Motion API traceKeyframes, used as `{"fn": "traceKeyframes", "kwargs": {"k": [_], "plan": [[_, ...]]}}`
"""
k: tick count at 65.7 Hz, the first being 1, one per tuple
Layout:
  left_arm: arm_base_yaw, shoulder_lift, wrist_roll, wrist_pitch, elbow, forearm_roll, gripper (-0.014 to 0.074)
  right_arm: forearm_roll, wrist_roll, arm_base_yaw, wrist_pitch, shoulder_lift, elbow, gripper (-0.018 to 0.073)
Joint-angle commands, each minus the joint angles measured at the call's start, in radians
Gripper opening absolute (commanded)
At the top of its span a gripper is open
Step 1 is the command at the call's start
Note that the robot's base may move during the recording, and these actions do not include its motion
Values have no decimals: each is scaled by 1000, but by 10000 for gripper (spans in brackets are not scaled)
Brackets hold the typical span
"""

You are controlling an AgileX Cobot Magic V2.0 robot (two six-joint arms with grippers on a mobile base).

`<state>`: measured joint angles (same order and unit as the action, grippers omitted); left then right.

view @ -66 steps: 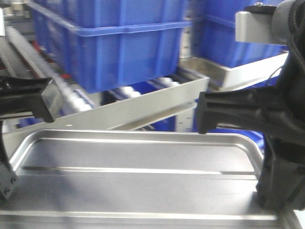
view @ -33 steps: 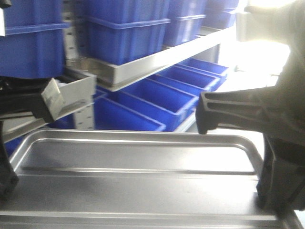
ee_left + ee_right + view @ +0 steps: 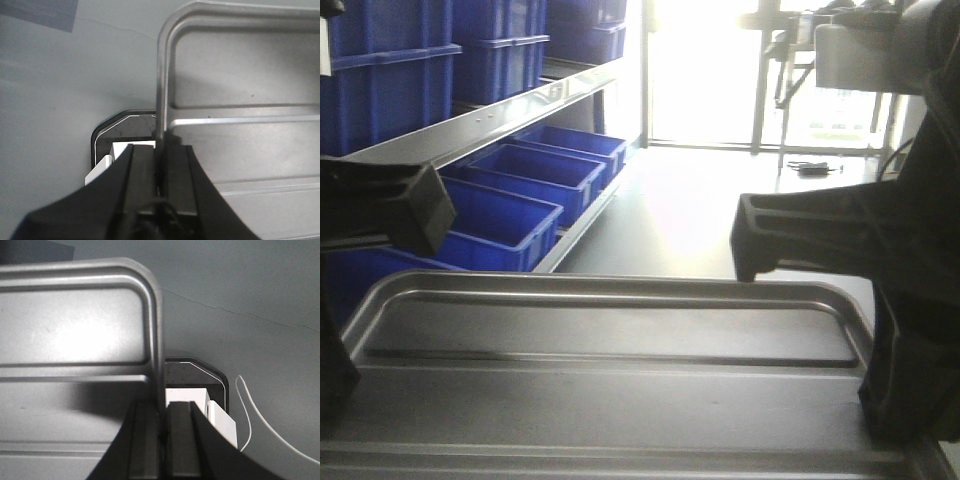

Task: Grab silver tray and stack on right shelf
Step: 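Hold the tray level with both grippers while the base drives to another shelf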

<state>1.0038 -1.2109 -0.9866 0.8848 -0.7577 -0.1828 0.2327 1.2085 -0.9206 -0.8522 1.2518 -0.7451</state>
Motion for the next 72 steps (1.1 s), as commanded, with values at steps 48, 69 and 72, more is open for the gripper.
{"fn": "traceKeyframes", "kwargs": {"k": [48,69,72], "plan": [[7,24,-3,30,-19,-27,-92,48,0,5,-27,-28,-20,60],[7,24,-3,30,-19,-27,-92,48,0,5,-27,-28,-20,60],[7,24,-3,30,-19,-27,-92,48,0,5,-27,-28,-20,60]]}}
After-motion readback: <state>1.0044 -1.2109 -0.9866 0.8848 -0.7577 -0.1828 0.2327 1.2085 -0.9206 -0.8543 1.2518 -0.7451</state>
